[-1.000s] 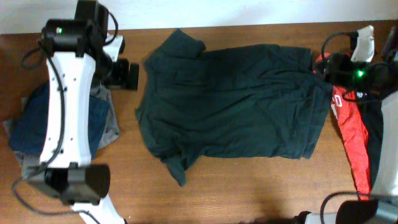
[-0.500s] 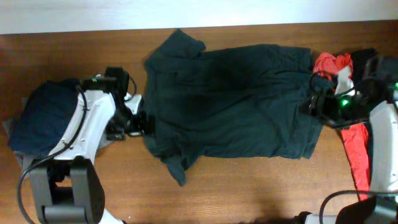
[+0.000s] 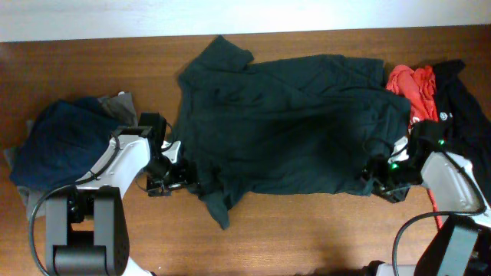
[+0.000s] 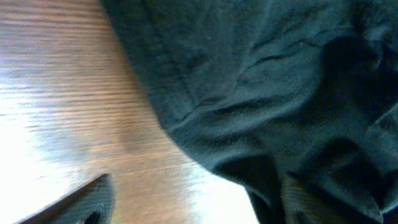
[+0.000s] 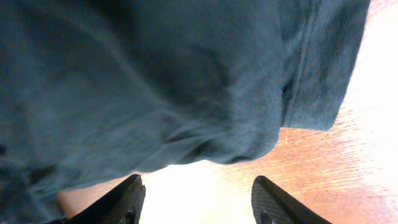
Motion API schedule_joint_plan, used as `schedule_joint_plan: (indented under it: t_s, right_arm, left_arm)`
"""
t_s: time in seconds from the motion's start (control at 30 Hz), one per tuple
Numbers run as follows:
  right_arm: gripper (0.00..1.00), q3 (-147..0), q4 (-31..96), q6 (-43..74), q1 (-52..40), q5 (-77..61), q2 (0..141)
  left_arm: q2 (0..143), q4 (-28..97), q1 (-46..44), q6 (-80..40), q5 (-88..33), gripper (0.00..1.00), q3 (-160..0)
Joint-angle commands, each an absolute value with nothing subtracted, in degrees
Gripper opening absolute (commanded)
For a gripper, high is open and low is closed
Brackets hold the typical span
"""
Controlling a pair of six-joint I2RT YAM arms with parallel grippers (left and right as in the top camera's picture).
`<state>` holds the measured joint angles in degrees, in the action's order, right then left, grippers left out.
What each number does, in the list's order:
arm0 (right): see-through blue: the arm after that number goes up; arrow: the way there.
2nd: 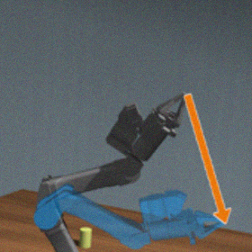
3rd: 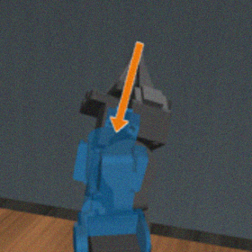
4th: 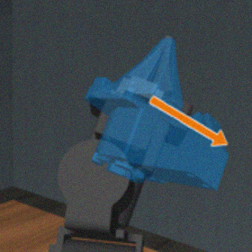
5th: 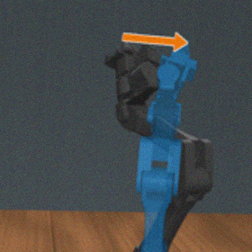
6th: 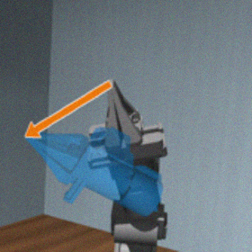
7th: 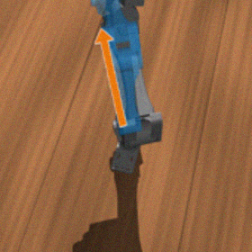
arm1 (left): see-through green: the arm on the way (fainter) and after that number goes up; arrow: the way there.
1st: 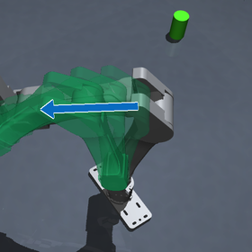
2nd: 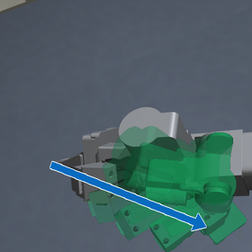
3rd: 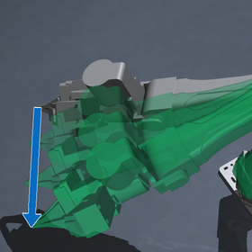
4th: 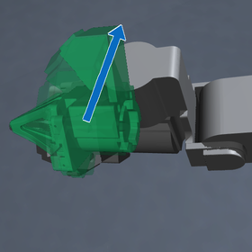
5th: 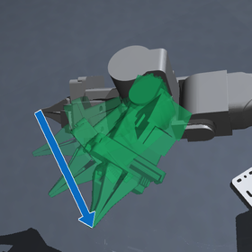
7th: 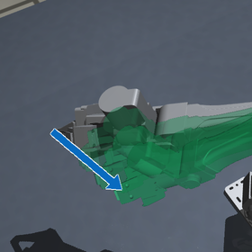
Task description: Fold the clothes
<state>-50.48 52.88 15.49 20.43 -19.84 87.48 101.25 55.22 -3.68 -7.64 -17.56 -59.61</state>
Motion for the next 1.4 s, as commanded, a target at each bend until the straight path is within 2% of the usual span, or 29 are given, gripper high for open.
schedule_joint_plan:
  t_s: [0.0,0.07,0.1,0.27,0.4,0.57,0.67,0.77,0.93,1.37]
  right_arm:
    - [0.60,-46.83,49.43,17.41,20.23,-18.79,87.64]
    - [0.60,-44.95,47.13,16.80,20.23,-18.48,87.64]
    - [0.61,-44.38,47.07,16.82,20.23,-18.02,87.64]
    - [0.60,-41.56,44.07,17.06,20.29,-17.26,87.64]
    - [0.57,-39.16,35.16,18.00,20.34,-17.04,87.64]
    - [0.45,-36.95,29.30,19.20,20.34,-14.79,87.64]
    - [0.21,-36.97,29.50,20.49,20.34,-9.34,87.64]
    - [0.04,-37.41,30.81,21.56,20.34,-3.88,87.61]
    - [0.04,-40.84,35.33,23.29,20.34,4.38,87.57]
    - [0.04,-49.63,38.24,22.72,20.27,5.58,87.57]
  left_arm:
    - [100.27,53.74,-3.62,-8.56,-20.58,0.82,-58.02]
    - [100.29,52.21,-3.64,-8.56,-20.49,0.81,-57.76]
    - [100.31,51.46,-3.62,-8.56,-20.25,0.77,-57.76]
    - [100.31,48.56,-3.64,-8.56,-19.11,0.52,-57.76]
    - [100.31,47.99,-3.62,-9.13,-13.43,0.22,-57.76]
    - [100.31,48.05,-3.57,-9.82,-12.08,0.01,-57.76]
    - [100.31,48.14,-3.42,-9.82,-11.03,0.01,-57.76]
    - [100.31,48.42,-2.22,-9.80,-9.10,0.01,-57.76]
    - [100.31,48.40,0.89,-9.78,-9.17,0.01,-57.76]
    - [100.31,46.26,7.99,-9.32,-8.99,0.00,-60.49]
